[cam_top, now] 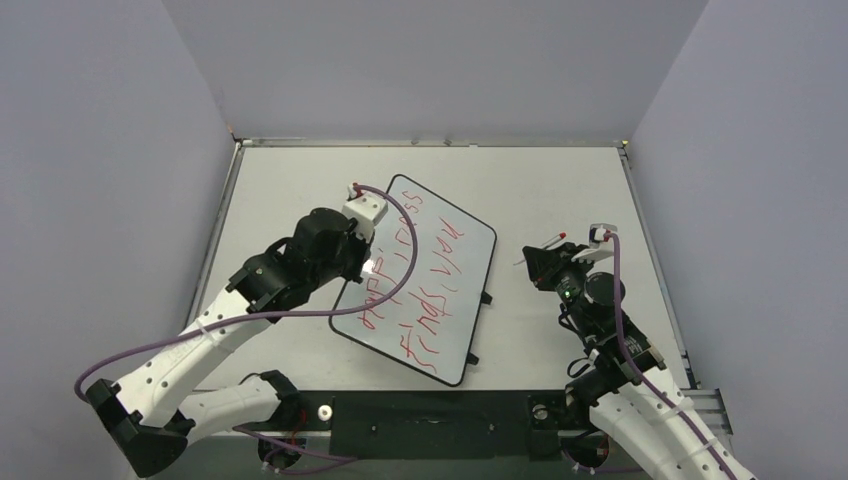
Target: Write a sentence on the whiteboard
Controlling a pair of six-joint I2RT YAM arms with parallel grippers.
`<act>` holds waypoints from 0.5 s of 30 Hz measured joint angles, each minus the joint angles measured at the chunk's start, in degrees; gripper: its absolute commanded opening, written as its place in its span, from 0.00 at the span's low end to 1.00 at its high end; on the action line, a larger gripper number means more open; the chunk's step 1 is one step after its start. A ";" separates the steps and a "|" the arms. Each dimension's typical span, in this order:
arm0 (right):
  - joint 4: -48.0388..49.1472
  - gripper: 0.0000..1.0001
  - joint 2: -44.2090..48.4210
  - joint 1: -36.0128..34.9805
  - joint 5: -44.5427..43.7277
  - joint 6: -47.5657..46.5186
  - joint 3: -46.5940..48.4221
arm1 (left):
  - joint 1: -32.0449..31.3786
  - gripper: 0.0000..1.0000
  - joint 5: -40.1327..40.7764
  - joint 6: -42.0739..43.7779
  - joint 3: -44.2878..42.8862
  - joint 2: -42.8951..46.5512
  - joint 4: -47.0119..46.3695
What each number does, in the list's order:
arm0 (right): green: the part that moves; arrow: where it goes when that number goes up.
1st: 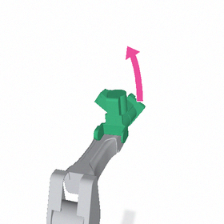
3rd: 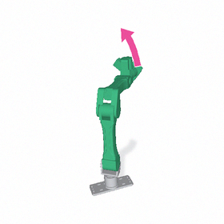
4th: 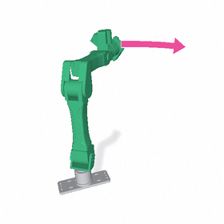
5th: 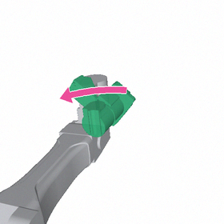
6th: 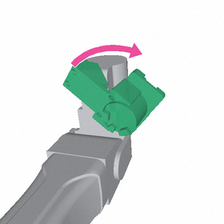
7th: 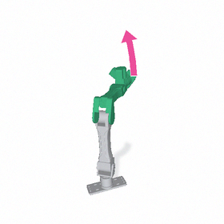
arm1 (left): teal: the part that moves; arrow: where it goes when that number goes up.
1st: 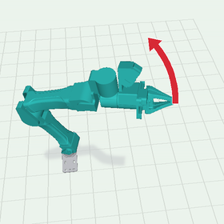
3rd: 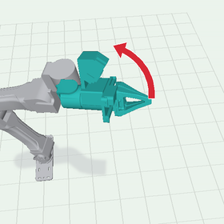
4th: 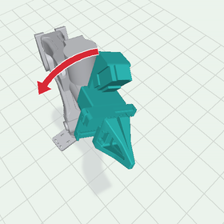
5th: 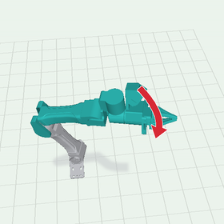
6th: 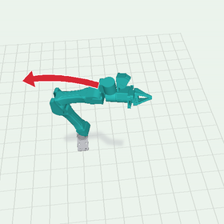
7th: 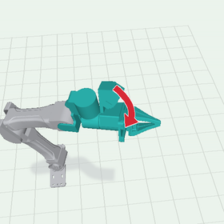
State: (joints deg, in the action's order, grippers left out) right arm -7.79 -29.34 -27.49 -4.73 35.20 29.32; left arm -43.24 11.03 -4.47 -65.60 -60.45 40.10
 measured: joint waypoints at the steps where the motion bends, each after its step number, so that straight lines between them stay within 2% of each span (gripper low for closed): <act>1: 0.00 0.00 0.00 0.02 0.00 0.00 0.00 | -0.17 0.00 -0.11 -0.22 0.59 0.81 -0.09; 5: 0.00 0.00 0.04 0.00 0.00 0.02 -0.13 | -0.22 0.00 -0.09 -0.85 3.32 1.68 -0.22; 15: -0.02 0.00 0.26 0.02 -0.02 0.02 -0.90 | -0.24 0.16 0.59 -1.95 5.49 1.57 -0.46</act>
State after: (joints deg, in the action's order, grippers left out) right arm -7.81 -29.08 -27.46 -4.75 35.22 28.42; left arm -43.48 11.62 -6.42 -60.12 -58.87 39.64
